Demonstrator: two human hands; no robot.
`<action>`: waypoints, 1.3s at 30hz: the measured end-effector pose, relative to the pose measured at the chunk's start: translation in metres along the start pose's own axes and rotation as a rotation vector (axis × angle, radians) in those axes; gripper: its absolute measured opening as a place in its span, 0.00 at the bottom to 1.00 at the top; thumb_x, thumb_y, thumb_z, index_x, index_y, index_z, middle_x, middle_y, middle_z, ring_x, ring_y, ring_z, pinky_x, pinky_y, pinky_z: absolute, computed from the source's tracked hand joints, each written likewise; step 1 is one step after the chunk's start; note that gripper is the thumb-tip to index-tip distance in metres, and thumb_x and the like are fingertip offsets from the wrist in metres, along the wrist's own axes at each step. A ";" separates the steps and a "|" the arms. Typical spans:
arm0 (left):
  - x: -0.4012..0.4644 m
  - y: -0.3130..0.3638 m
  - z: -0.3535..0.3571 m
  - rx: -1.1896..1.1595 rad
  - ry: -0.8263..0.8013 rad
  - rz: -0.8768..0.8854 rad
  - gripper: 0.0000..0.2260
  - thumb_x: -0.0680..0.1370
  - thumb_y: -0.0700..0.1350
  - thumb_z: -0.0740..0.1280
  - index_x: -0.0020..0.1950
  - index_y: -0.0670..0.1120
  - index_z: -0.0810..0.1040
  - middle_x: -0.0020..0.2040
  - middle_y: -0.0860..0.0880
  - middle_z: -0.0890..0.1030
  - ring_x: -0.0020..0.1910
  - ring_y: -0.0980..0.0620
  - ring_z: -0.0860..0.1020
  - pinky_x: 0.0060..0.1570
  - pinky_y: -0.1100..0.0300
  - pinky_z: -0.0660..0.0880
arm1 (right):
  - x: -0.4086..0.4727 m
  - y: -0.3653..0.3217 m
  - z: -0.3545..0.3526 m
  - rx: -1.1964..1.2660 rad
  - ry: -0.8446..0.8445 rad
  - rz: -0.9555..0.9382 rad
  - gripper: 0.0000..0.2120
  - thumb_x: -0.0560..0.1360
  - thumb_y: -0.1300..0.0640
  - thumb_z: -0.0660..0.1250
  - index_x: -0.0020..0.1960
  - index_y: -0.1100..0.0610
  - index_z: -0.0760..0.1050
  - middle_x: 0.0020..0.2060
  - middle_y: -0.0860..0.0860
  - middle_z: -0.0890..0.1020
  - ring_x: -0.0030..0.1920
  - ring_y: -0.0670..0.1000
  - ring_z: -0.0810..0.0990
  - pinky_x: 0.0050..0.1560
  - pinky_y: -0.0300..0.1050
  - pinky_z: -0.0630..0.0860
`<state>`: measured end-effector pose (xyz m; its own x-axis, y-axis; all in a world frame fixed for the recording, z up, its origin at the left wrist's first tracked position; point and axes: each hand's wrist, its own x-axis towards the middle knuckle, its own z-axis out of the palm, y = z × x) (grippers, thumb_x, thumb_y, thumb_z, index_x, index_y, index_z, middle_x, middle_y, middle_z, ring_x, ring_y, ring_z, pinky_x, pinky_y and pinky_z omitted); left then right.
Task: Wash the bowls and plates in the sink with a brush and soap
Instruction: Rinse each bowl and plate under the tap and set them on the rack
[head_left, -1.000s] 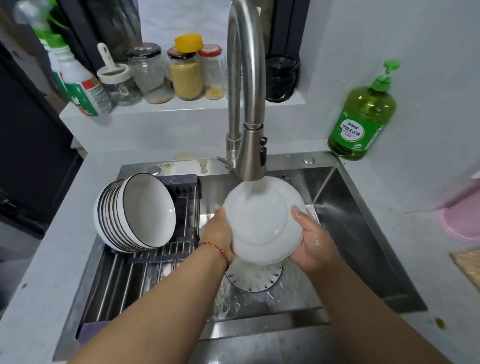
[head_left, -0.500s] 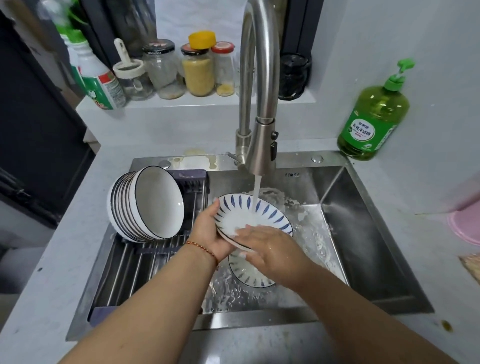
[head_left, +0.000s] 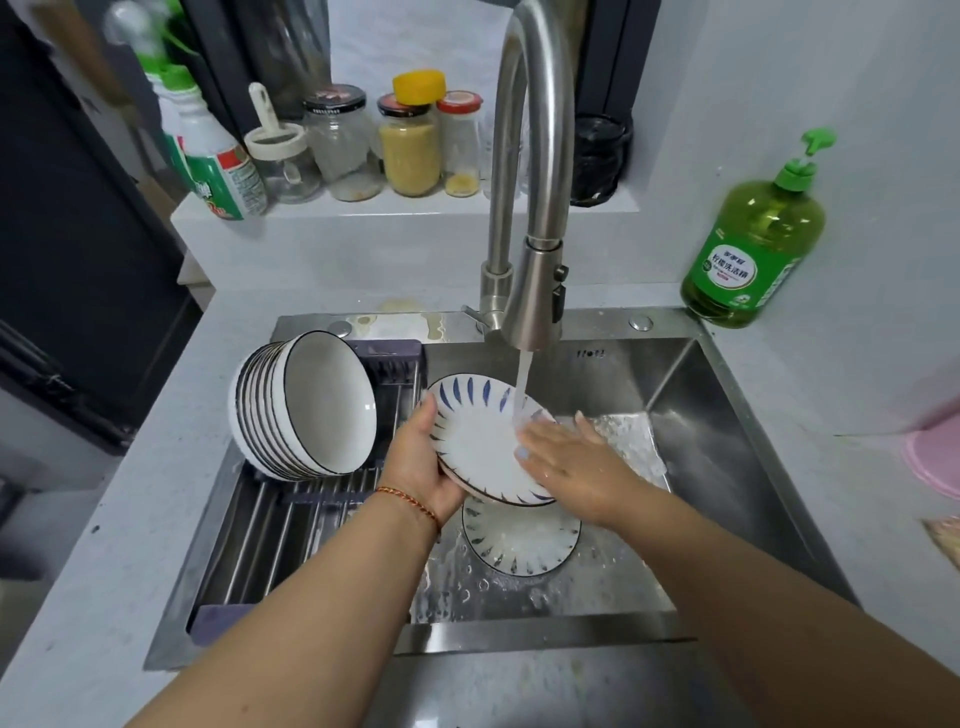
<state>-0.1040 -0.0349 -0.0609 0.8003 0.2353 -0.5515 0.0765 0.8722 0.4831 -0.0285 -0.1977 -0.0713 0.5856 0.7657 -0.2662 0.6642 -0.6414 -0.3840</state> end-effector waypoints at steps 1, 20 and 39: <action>0.000 0.004 0.000 0.009 0.018 0.015 0.26 0.82 0.58 0.55 0.68 0.40 0.74 0.62 0.39 0.79 0.62 0.40 0.77 0.61 0.44 0.72 | -0.010 0.001 0.005 0.032 0.053 -0.055 0.28 0.81 0.40 0.44 0.76 0.53 0.58 0.76 0.46 0.59 0.74 0.39 0.50 0.74 0.44 0.33; -0.014 0.015 -0.019 0.456 0.321 0.019 0.19 0.80 0.62 0.56 0.61 0.50 0.70 0.56 0.44 0.73 0.51 0.48 0.73 0.44 0.53 0.72 | -0.038 -0.057 0.034 1.197 0.355 0.302 0.06 0.75 0.59 0.69 0.52 0.53 0.82 0.44 0.52 0.84 0.43 0.53 0.82 0.35 0.42 0.78; -0.045 0.096 -0.072 0.460 0.255 0.628 0.23 0.85 0.53 0.45 0.74 0.45 0.66 0.70 0.52 0.70 0.68 0.59 0.68 0.63 0.69 0.63 | 0.039 -0.153 0.012 1.080 0.503 0.132 0.11 0.76 0.55 0.68 0.36 0.57 0.78 0.30 0.50 0.75 0.33 0.49 0.72 0.36 0.43 0.68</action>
<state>-0.1756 0.0692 -0.0390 0.6194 0.7602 -0.1960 -0.0608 0.2954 0.9534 -0.1126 -0.0692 -0.0337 0.8956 0.4381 -0.0768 -0.0072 -0.1583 -0.9874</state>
